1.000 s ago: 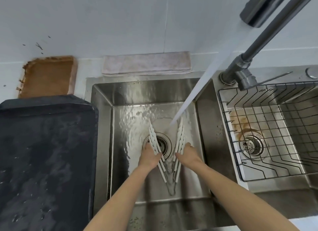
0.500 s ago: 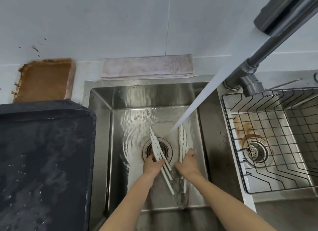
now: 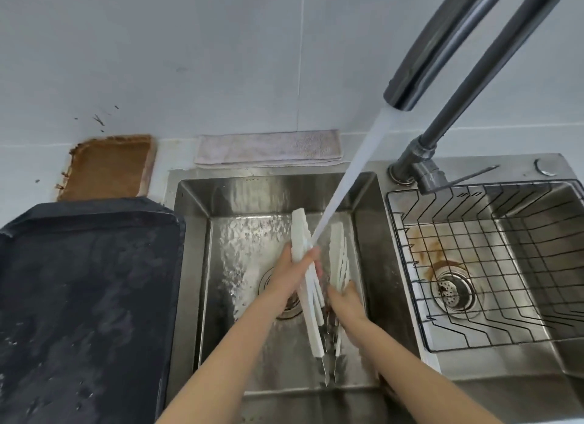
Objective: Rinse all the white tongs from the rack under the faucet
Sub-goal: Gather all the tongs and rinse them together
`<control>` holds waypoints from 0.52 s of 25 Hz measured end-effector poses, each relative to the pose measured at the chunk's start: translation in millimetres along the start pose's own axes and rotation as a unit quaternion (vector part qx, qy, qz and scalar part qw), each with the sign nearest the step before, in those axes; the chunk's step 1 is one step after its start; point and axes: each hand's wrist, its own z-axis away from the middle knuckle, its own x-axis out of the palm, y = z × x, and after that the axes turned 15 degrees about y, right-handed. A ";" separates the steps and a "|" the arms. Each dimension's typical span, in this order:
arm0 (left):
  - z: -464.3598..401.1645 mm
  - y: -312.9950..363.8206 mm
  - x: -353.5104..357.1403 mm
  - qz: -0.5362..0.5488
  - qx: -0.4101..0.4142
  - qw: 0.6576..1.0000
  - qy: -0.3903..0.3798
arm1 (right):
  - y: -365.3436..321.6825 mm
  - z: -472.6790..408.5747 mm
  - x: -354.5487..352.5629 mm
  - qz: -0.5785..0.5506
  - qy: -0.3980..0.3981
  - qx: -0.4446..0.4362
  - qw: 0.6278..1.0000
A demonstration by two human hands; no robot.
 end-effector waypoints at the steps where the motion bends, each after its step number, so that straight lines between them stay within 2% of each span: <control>1: 2.5 12.0 3.1 -0.004 0.017 1.000 0.009 | -4.0 3.6 -2.5 -0.024 -0.008 0.004 1.000; 4: 8.2 37.2 15.8 0.030 0.038 0.998 0.028 | -14.0 9.7 -8.0 -0.072 -0.029 0.014 0.997; 9: 18.2 53.7 37.9 0.041 0.018 0.996 0.074 | -18.4 15.0 -18.8 -0.104 -0.068 0.026 0.992; 13: 25.8 52.7 38.8 0.107 -0.067 0.991 0.047 | -18.1 19.1 -29.6 -0.065 -0.056 -0.004 0.996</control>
